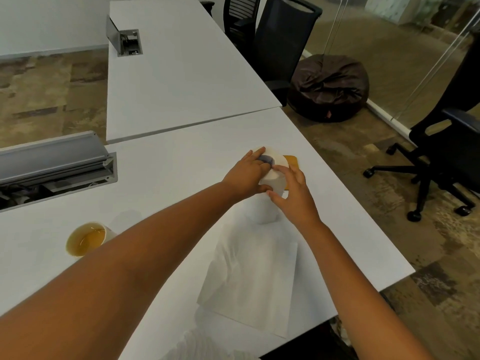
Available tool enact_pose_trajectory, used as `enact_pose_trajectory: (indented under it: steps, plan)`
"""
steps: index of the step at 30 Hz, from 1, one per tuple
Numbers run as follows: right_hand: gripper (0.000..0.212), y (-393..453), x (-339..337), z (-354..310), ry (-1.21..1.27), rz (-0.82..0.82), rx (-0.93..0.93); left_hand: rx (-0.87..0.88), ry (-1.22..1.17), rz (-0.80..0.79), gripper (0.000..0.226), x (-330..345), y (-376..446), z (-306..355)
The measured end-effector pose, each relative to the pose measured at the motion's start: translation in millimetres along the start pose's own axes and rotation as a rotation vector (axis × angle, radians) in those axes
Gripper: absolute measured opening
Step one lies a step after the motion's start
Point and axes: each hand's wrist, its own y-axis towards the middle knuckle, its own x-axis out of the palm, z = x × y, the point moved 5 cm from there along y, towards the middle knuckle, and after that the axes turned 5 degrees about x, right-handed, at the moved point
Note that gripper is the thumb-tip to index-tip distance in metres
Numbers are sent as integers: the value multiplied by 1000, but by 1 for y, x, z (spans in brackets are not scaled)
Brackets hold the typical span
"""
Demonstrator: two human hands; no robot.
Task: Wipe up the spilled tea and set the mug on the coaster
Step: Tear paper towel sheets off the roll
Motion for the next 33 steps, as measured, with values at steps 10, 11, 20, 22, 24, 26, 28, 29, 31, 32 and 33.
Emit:
enact_pose_trajectory:
  steps: [10,11,20,22,24,26,28,29,31,32,33]
  plan:
    - [72,11,0,7,-151,-11,19,-23,-240,310,39,-17,-32,-5]
    - [73,10,-1,8,-157,-3,23,-83,-234,378,38,-15,-42,-6]
    - [49,13,-9,4,-11,-32,43,-479,-264,298,34,86,-149,-10]
    - [48,14,-12,8,-11,-14,60,-615,-296,199,42,111,-163,-16]
    - [47,14,-18,12,0,12,78,-788,-369,87,52,132,-173,-22]
    - [43,13,-26,19,14,42,86,-955,-490,18,58,145,-180,-27]
    - [39,11,-37,29,30,71,101,-1037,-569,-32,60,154,-183,-31]
    - [38,11,-44,34,37,90,118,-1056,-593,-57,60,158,-184,-32]
    - [38,10,-59,46,35,137,164,-1082,-628,-95,54,164,-185,-32]
    - [38,11,-67,51,27,159,187,-1091,-640,-106,49,167,-186,-32]
    - [38,11,-74,57,17,176,209,-1099,-655,-107,43,168,-186,-31]
